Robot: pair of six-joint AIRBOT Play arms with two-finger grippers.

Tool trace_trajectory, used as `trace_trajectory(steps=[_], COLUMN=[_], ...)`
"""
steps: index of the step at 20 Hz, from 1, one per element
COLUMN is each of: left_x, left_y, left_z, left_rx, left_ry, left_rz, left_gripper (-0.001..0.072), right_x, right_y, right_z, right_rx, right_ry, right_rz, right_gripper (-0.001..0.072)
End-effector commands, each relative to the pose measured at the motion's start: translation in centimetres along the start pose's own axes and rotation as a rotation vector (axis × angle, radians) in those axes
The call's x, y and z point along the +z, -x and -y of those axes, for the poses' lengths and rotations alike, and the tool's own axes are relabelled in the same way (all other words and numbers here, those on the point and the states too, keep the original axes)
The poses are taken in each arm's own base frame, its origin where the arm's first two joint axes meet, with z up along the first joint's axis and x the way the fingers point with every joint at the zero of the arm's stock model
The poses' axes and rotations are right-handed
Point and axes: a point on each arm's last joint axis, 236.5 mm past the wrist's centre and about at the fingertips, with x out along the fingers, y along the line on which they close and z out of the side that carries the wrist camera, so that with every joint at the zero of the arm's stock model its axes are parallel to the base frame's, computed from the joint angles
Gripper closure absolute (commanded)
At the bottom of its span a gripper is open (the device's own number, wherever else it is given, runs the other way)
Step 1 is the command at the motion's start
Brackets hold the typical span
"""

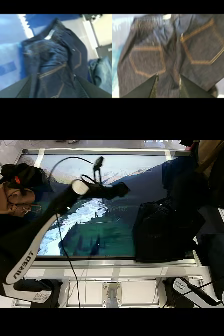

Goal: Fold the clothes and pants, and hang the long-sleeved shirts on hangers.

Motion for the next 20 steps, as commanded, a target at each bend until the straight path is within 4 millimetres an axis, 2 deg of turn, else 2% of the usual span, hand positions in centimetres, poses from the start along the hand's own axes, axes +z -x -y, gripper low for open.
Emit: trace_trajectory(steps=[1, 3, 5, 8, 9, 10, 11, 13, 16, 20], left_x=[-1.3, -4.0, -6.2, -10.0, -11.0, -11.5, -11.7, -11.6, -12.0, -14.0], left_y=[0.9, -1.7, -5.5, -10.5, -12.0, -13.4, -14.8, -16.4, -17.1, -18.0], left_z=[-3.5, -3.7, -4.0, -2.6, -2.0, -1.7, -1.8, -3.0, -6.6, -7.1], left_rx=[0.029, 0.030, 0.041, 0.010, -0.003, -0.008, -0.004, 0.033, 0.156, 0.166], left_ry=[0.067, 0.072, 0.048, -0.053, -0.086, -0.123, -0.163, -0.193, -0.307, -0.334], left_rz=[-0.108, -0.173, -0.180, -0.254, -0.290, -0.308, -0.317, -0.346, -0.433, -0.473], left_gripper=[0.0127, 0.0127, 0.0128, 0.0131, 0.0156, 0.0221, 0.0236, 0.0234, 0.0189, 0.0160], right_x=[-4.2, -6.1, -7.0, -6.3, -6.1, -6.0, -5.9, -6.0, -5.4, -4.3], right_y=[-4.5, -6.7, -7.7, -7.4, -7.3, -7.2, -7.1, -7.1, -7.2, -7.4], right_z=[0.2, 0.4, 0.0, -1.1, -1.3, -1.3, -1.3, -1.3, -0.9, -0.3], right_rx=[0.058, 0.073, 0.099, 0.141, 0.146, 0.145, 0.142, 0.141, 0.130, 0.103], right_ry=[-0.038, -0.074, -0.096, -0.100, -0.091, -0.089, -0.085, -0.082, -0.061, -0.051], right_rz=[-0.122, -0.155, -0.173, -0.142, -0.133, -0.128, -0.126, -0.127, -0.101, -0.051], right_gripper=[0.0412, 0.0412, 0.0412, 0.0412, 0.0412, 0.0412, 0.0412, 0.0412, 0.0412, 0.0409])
